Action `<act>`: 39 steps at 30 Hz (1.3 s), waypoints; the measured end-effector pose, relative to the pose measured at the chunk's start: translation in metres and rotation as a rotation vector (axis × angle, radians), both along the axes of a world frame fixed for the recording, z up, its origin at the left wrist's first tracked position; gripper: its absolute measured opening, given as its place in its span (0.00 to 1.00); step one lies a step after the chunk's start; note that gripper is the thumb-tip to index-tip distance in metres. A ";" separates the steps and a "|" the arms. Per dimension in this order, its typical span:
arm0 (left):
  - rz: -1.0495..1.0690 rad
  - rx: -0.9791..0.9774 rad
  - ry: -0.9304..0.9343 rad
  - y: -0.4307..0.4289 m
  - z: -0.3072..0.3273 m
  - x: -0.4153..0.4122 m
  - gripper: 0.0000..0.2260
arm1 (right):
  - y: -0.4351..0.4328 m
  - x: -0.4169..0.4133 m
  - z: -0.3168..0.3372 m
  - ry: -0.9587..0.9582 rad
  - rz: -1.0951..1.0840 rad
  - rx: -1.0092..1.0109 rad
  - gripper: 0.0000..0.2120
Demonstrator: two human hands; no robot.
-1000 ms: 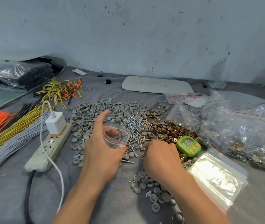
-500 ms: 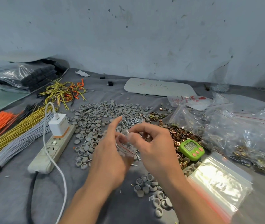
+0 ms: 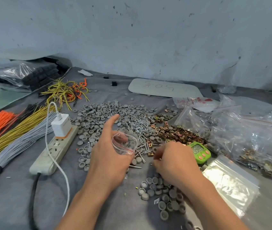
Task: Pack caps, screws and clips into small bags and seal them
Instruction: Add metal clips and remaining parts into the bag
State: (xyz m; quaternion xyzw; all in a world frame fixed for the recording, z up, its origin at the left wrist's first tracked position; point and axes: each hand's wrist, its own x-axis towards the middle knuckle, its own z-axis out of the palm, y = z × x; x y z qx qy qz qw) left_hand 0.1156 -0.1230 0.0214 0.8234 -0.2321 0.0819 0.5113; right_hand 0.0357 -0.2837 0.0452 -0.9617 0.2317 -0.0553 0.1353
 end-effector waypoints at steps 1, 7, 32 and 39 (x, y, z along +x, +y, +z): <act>0.000 0.003 0.000 0.000 0.000 0.000 0.45 | 0.002 0.000 -0.003 0.061 0.023 -0.054 0.05; 0.003 0.025 -0.029 -0.004 -0.001 -0.002 0.44 | 0.008 0.002 -0.014 0.124 0.132 -0.181 0.07; -0.011 -0.041 0.007 -0.010 0.002 -0.007 0.50 | -0.038 -0.018 0.015 -0.349 -0.123 0.338 0.12; 0.014 0.012 -0.045 -0.013 0.004 -0.011 0.51 | -0.042 -0.017 -0.006 0.020 -0.049 0.116 0.16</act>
